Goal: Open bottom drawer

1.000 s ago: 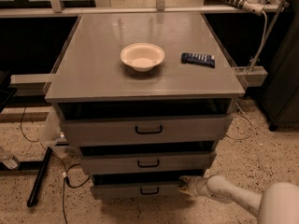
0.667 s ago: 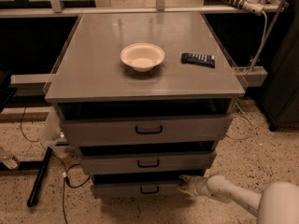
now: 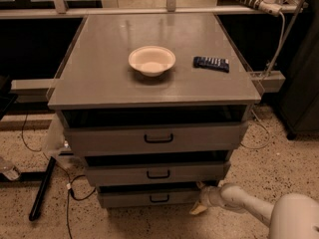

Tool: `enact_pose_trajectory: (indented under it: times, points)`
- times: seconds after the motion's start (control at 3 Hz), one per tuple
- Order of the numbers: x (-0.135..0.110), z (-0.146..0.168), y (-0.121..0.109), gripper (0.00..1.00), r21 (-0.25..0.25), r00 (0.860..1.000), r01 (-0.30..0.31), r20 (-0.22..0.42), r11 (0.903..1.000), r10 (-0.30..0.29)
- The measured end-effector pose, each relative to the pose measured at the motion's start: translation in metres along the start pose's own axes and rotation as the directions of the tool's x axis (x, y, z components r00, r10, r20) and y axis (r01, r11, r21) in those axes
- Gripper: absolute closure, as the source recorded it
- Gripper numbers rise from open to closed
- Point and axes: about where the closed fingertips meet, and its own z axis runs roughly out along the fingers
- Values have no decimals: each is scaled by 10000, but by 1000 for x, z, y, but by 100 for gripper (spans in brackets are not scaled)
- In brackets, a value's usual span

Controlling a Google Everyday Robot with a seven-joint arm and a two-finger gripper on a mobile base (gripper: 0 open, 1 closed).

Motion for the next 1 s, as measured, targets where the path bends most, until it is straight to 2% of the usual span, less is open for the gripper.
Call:
enact_pose_trajectory:
  times: [0.33,0.67,1.0]
  points:
    - [0,0,0,0,-1,10000,0,1,10000,0]
    - [0,0,0,19,-1,10000,0,1,10000,0]
    - [-2,1,-1,42,-39,10000,-17,61,10000,18]
